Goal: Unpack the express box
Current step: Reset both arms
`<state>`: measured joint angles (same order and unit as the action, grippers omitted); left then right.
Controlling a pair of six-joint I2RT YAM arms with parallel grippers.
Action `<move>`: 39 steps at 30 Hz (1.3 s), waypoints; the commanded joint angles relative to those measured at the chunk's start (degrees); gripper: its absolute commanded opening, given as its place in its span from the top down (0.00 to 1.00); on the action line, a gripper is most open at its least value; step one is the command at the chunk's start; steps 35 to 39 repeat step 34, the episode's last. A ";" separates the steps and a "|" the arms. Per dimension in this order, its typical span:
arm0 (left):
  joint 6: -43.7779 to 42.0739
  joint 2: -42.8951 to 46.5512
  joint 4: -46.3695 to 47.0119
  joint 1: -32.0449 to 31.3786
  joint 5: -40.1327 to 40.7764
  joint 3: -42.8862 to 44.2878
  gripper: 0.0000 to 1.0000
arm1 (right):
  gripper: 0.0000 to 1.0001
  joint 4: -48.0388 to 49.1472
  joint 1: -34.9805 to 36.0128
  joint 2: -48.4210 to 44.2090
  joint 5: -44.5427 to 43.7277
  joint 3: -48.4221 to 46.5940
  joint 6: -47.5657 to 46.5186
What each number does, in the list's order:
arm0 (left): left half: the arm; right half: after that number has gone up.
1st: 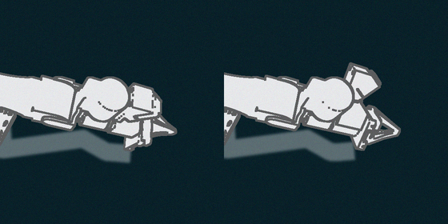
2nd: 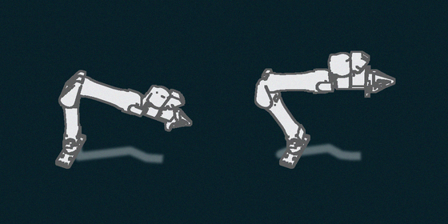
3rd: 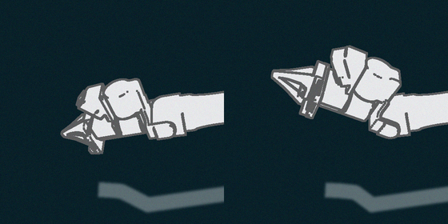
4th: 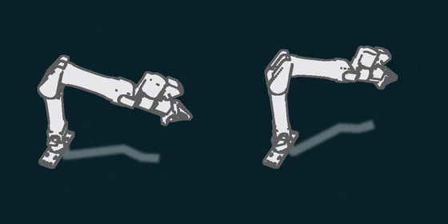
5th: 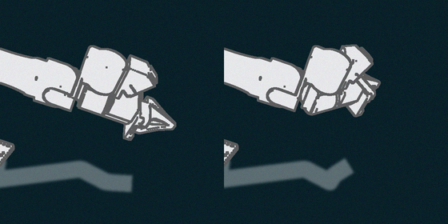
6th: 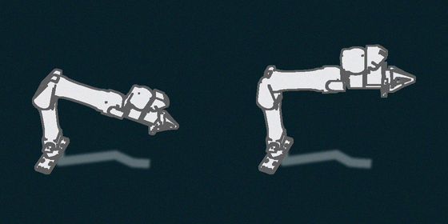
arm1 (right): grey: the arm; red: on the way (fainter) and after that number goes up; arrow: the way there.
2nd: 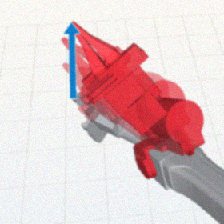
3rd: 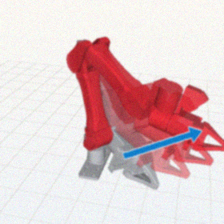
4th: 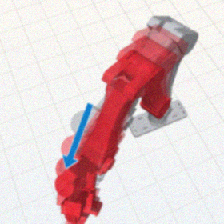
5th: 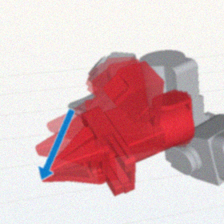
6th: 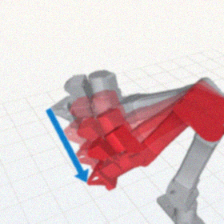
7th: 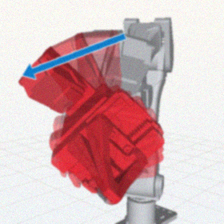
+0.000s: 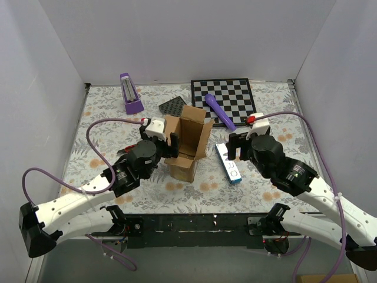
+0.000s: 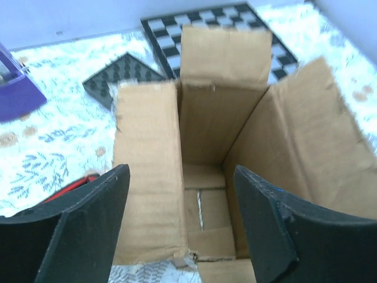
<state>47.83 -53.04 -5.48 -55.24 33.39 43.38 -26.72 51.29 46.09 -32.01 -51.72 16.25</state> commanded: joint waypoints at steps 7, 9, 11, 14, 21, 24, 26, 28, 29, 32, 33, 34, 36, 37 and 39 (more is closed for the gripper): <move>10.86 7.15 -6.64 3.37 8.73 11.82 0.16 | 0.06 -1.49 -0.13 -3.63 -12.46 0.12 1.94; 16.66 7.86 -10.94 10.11 4.08 12.08 0.15 | 0.05 -1.49 -0.13 -3.90 -12.46 1.18 2.56; 20.87 8.30 -14.71 15.67 -3.56 11.56 0.14 | 0.05 -1.23 -0.13 -4.16 -12.29 2.41 3.08; 23.61 8.39 -18.07 26.74 -13.32 9.72 0.11 | 0.05 -0.79 -0.13 -4.25 -12.11 3.65 3.26; 32.66 4.19 -23.70 37.99 -19.49 8.57 0.02 | 0.05 -0.18 -0.14 -5.92 -11.06 5.67 4.84; 35.65 1.72 -24.75 40.65 -21.70 9.53 0.02 | 0.06 0.53 -0.13 -7.06 -11.93 6.37 5.11; 40.75 1.27 -25.63 40.65 -20.38 9.80 0.02 | 0.05 0.09 -0.13 -7.41 -12.64 6.20 4.84; 43.47 1.79 -27.47 40.65 -17.57 10.41 0.02 | 0.05 -0.09 -0.22 -7.85 -13.25 6.11 4.23; 43.22 2.32 -27.48 40.65 -17.13 9.89 0.02 | 0.05 0.00 -0.14 -8.03 -13.43 6.11 4.14; 41.91 3.81 -26.60 40.65 -17.39 8.66 0.02 | 0.05 0.97 -0.14 -8.56 -13.25 6.63 3.70; 42.08 3.90 -27.04 40.65 -17.39 8.48 0.02 | 0.05 1.23 -0.22 -8.56 -13.25 6.72 3.70; 41.90 3.90 -26.96 40.65 -18.00 8.39 0.02 | 0.05 1.75 -0.14 -8.64 -13.43 6.64 3.87; 41.90 3.90 -26.96 40.65 -18.00 8.39 0.02 | 0.05 1.75 -0.14 -8.64 -13.43 6.64 3.87; 41.90 3.90 -26.96 40.65 -18.00 8.39 0.02 | 0.05 1.75 -0.14 -8.64 -13.43 6.64 3.87; 41.90 3.90 -26.96 40.65 -18.00 8.39 0.02 | 0.05 1.75 -0.14 -8.64 -13.43 6.64 3.87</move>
